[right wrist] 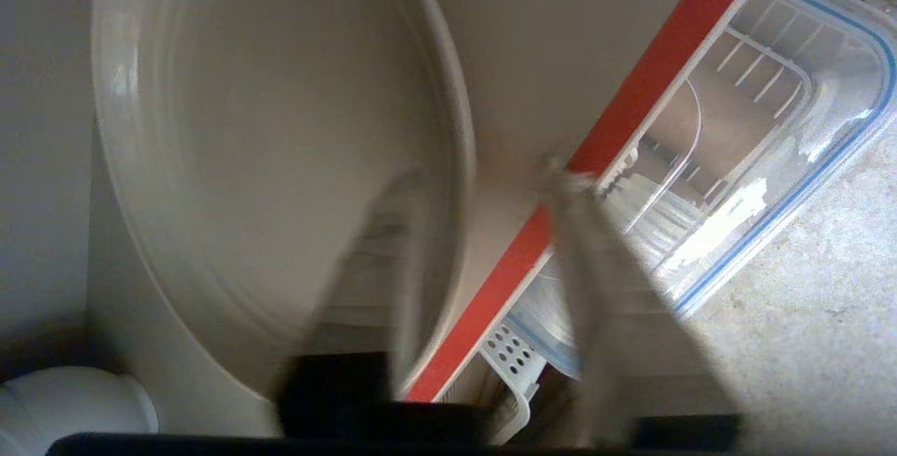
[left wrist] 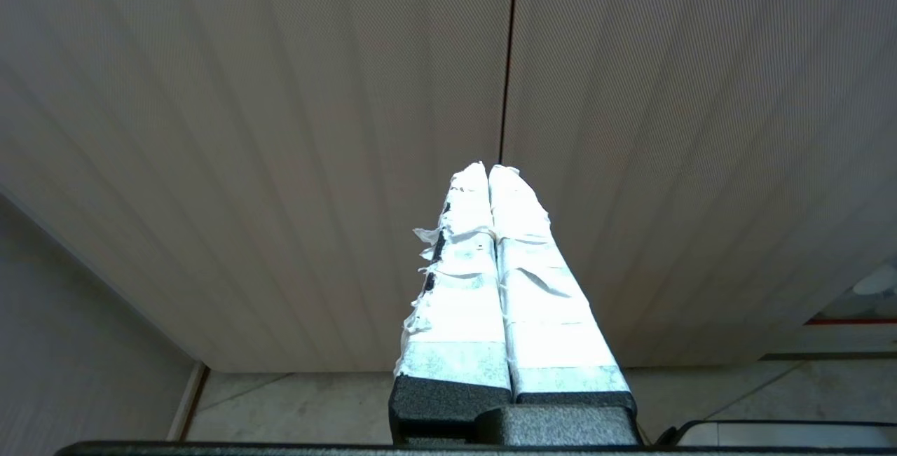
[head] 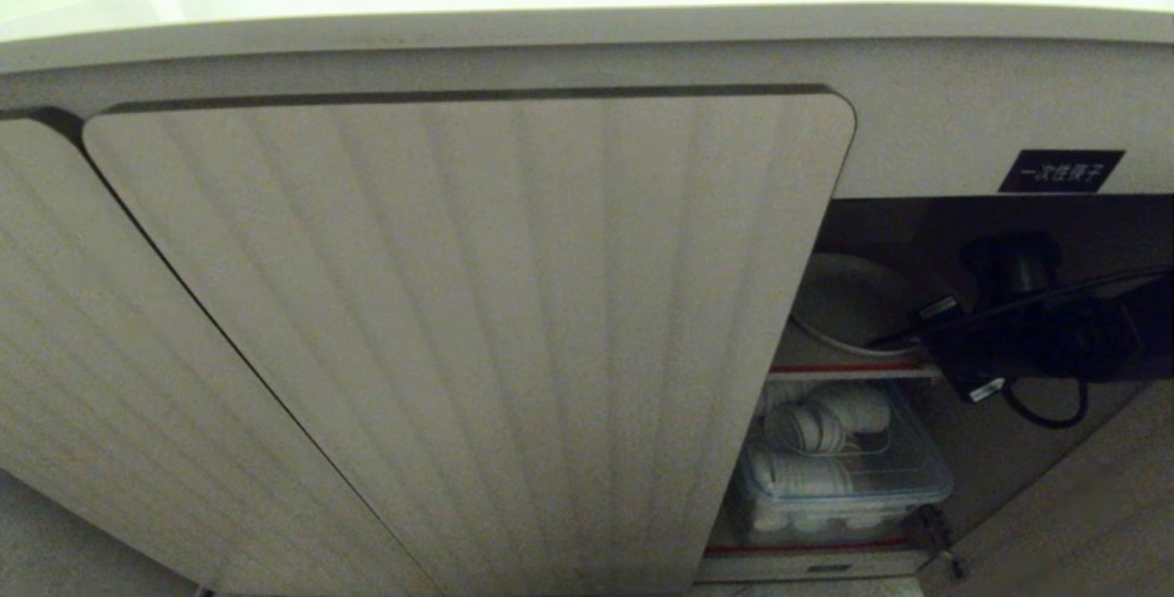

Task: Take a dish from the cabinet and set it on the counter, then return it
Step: Put it back into the cabinet

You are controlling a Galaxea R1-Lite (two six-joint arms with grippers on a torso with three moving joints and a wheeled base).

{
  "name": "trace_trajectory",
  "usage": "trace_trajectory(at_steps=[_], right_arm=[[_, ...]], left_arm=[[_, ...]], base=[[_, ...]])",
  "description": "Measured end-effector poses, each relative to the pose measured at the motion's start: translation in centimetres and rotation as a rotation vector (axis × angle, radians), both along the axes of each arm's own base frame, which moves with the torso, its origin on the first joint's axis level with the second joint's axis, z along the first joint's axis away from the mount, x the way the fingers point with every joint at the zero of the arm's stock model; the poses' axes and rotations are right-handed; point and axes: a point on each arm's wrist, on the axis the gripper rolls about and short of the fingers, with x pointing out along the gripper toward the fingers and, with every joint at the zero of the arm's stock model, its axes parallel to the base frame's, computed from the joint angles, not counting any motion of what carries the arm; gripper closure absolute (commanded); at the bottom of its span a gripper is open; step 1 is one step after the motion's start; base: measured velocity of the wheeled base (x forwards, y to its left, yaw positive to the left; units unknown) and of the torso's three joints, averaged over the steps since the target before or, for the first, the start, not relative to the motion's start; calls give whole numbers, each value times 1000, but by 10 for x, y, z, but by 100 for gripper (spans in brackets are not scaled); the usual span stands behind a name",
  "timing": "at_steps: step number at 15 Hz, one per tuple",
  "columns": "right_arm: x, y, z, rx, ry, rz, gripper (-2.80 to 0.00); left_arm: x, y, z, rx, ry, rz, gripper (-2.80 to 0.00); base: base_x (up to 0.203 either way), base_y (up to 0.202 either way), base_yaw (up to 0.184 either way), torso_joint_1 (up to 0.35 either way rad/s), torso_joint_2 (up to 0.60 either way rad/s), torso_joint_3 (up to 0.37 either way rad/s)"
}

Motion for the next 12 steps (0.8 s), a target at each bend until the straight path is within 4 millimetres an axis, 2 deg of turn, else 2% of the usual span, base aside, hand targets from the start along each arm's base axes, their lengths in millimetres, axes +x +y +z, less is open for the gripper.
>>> trace_trajectory(at_steps=[12], right_arm=[[0, -1, -1, -28, 6, -21, -280]], left_arm=[[0, 0, 0, 0, 0, 0, 0]], base=[[0, 0, 0, 0, 0, 0]])
